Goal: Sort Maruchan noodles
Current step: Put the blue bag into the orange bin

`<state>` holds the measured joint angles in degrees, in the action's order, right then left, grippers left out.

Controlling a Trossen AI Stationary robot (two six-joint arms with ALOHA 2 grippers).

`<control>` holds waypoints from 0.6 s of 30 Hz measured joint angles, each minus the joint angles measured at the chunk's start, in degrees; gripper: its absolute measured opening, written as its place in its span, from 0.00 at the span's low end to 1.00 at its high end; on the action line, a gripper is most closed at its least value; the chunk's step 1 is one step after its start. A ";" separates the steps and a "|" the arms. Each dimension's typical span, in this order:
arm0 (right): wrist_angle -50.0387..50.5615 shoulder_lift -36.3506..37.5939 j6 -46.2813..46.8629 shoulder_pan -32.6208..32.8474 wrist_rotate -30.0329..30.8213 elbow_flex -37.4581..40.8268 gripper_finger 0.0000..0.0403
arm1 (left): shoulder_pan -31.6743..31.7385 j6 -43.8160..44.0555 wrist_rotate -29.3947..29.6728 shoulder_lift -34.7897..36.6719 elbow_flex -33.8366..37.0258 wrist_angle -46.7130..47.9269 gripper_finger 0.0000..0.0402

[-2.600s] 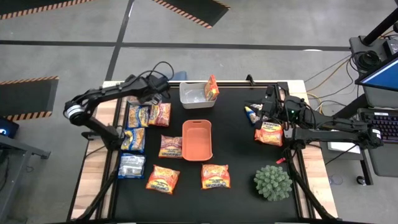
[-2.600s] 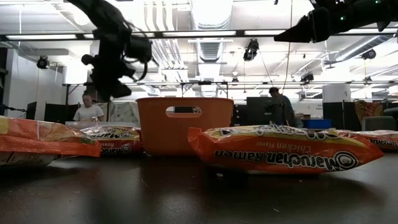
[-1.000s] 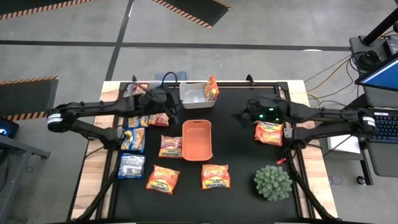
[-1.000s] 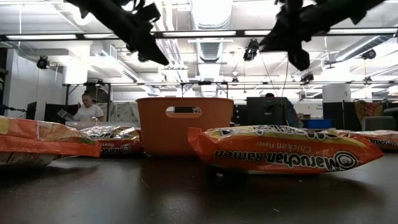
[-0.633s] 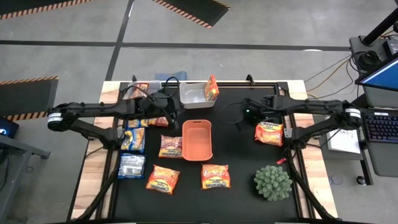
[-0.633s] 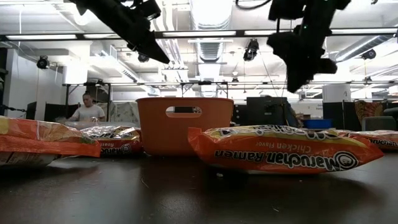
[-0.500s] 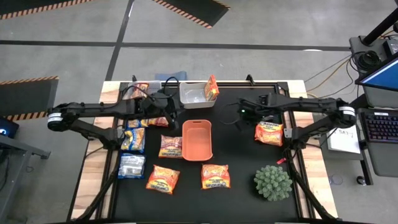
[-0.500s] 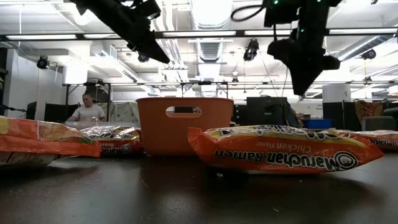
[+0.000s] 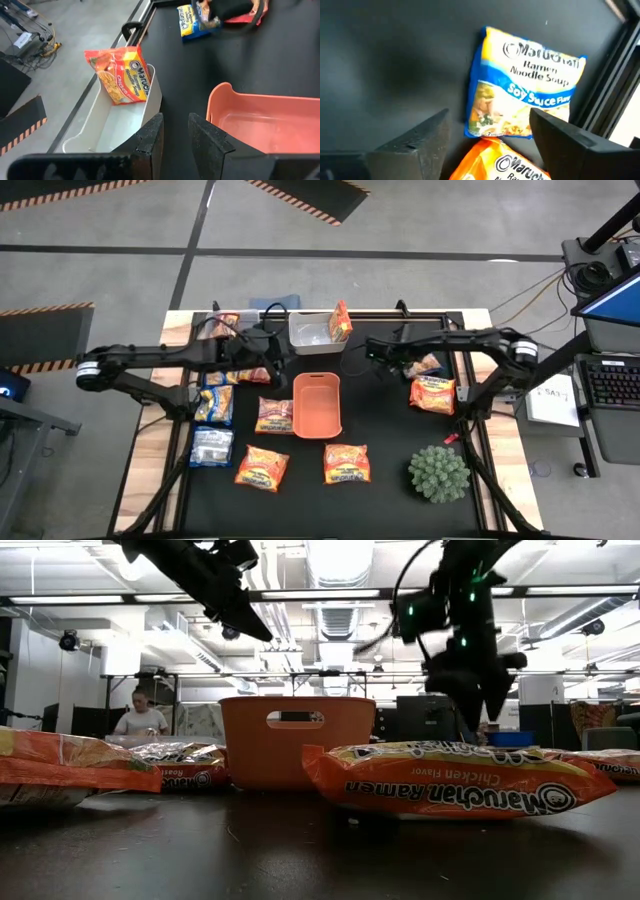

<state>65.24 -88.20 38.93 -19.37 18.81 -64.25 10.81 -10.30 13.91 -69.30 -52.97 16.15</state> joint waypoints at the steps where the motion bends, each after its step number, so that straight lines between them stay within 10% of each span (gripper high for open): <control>1: -0.09 -0.85 -0.01 -0.16 0.00 0.53 0.66 | 0.00 -0.13 0.00 0.13 -0.43 0.37 0.19; 18: -3.82 -9.62 0.42 -0.44 2.86 2.65 0.58 | 0.00 -1.21 0.02 0.34 -1.54 -0.71 0.19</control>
<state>61.42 -97.82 39.35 -19.81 21.67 -61.60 10.81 -11.51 13.93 -68.96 -54.51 15.44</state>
